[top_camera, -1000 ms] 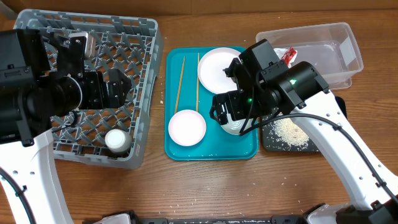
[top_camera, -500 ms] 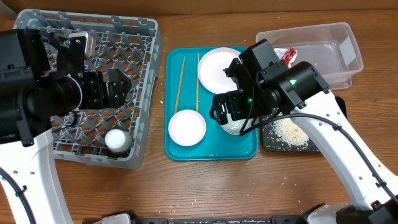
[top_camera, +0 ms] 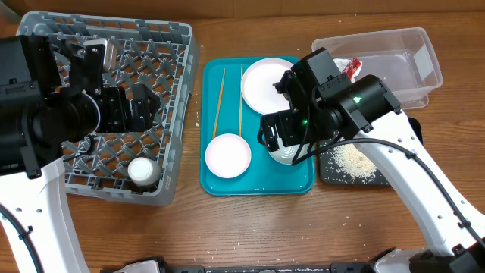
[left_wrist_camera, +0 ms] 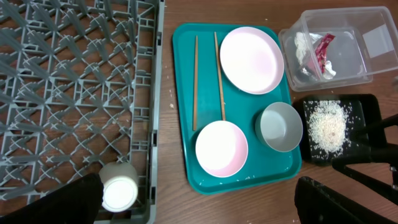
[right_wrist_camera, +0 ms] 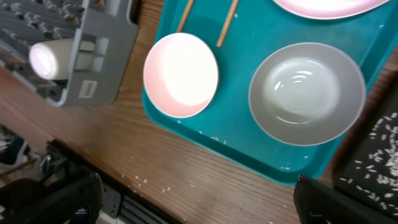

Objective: Sort waste into correct bins and load items into the dishwasher

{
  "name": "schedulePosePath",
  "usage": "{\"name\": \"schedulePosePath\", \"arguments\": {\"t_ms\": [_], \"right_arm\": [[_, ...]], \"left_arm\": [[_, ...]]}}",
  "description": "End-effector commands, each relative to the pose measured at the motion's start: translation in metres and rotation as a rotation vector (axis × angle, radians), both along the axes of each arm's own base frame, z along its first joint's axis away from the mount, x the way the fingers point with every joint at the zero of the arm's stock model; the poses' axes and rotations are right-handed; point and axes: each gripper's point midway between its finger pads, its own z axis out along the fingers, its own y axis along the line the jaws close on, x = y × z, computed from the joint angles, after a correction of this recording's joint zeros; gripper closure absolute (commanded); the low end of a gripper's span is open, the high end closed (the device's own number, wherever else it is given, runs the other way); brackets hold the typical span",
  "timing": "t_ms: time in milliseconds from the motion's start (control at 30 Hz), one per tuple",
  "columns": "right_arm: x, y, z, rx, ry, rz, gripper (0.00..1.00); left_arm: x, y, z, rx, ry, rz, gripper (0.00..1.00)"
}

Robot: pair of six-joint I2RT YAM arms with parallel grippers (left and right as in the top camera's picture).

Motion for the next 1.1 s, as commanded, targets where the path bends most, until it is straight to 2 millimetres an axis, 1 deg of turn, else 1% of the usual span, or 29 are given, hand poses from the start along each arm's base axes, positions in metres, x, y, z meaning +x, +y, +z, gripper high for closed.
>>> {"name": "schedulePosePath", "arguments": {"t_ms": [0,100,267,367,467,533,600,700,800,833,900,967,1067], "right_arm": [[0.008,-0.011,0.001,-0.056,-0.05,-0.032,0.0],[0.008,-0.014,0.0,-0.07,-0.053,-0.037,0.0],[-0.001,-0.019,-0.003,-0.096,-0.017,-0.036,0.0],[0.001,-0.023,0.003,-0.102,-0.054,-0.042,0.0],[0.011,-0.029,0.026,-0.091,-0.181,-0.07,0.0],[0.018,-0.035,0.051,-0.077,-0.308,-0.079,0.0],[0.021,-0.042,0.082,-0.063,-0.461,-0.054,0.0],[0.012,-0.055,0.131,-0.049,-0.68,0.002,0.0],[-0.001,-0.078,0.164,-0.046,-0.812,-0.001,0.0],[-0.004,-0.089,0.172,-0.048,-0.842,-0.029,0.0],[-0.007,-0.109,0.18,-0.059,-0.871,-0.089,0.0],[-0.01,-0.131,0.182,-0.077,-0.892,-0.158,0.0],[-0.013,-0.155,0.179,-0.088,-0.936,-0.236,0.0]], "left_arm": [[0.001,-0.001,-0.002,0.016,0.001,-0.026,0.0],[0.001,-0.001,-0.002,0.016,0.001,-0.026,0.0],[0.001,-0.001,-0.002,0.016,0.001,-0.026,0.0],[0.001,-0.001,-0.002,0.017,0.001,-0.026,0.0],[0.001,-0.001,-0.002,0.016,0.001,-0.026,0.0],[0.001,-0.001,-0.002,0.016,0.001,-0.026,0.0],[0.001,-0.001,-0.002,0.016,0.001,-0.026,0.0],[0.001,-0.001,-0.002,0.016,0.001,-0.026,0.0],[0.001,-0.001,-0.002,0.016,0.001,-0.026,0.0],[0.001,-0.001,-0.002,0.016,0.001,-0.026,0.0],[0.001,-0.001,-0.002,0.016,0.001,-0.026,0.0],[0.001,-0.001,-0.002,0.016,0.001,-0.026,0.0],[0.001,-0.001,-0.002,0.016,0.001,-0.026,0.0]]}}
